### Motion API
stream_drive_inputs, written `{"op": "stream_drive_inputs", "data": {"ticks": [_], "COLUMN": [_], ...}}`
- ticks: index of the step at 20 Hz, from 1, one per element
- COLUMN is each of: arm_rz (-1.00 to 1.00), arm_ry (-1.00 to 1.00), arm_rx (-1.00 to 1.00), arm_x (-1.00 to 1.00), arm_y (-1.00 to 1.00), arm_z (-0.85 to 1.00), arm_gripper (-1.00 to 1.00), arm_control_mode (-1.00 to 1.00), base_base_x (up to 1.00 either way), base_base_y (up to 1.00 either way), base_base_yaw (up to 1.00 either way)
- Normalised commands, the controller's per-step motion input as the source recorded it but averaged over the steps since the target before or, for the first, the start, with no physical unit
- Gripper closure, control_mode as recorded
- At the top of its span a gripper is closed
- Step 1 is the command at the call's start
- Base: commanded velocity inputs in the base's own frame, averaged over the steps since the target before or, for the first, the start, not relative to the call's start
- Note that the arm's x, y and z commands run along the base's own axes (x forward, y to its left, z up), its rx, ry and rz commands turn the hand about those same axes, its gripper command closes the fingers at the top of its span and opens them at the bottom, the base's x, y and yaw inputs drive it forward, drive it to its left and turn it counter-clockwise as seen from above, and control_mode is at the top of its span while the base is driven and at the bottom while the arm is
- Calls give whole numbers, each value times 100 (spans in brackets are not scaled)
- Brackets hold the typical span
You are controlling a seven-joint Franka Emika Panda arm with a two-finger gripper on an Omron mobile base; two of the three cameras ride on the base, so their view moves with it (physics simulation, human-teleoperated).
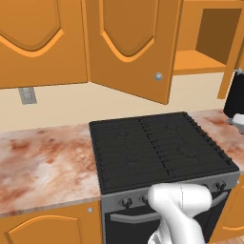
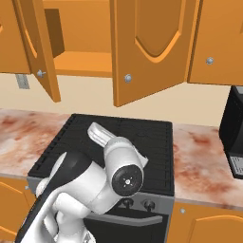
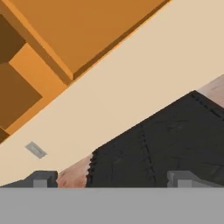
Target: Close all open cabinet doors.
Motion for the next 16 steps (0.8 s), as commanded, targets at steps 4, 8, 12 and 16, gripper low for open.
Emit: {"op": "stream_drive_inputs", "data": {"ticks": [4, 8, 12, 16], "arm_rz": [1, 2, 2, 3], "arm_ry": [-10, -10, -1, 0], "arm_rx": [2, 0, 1, 0], "arm_x": [25, 47, 43, 30], "arm_y": [-44, -30, -35, -50], "arm_z": [17, 20, 29, 46], "arm_gripper": [-100, -100, -100, -100], "arm_control_mode": [-100, -100, -100, -100], "base_base_x": [0, 0, 0, 0], "base_base_y": [0, 0, 0, 0], "base_base_yaw": [0, 0, 0, 0]}}
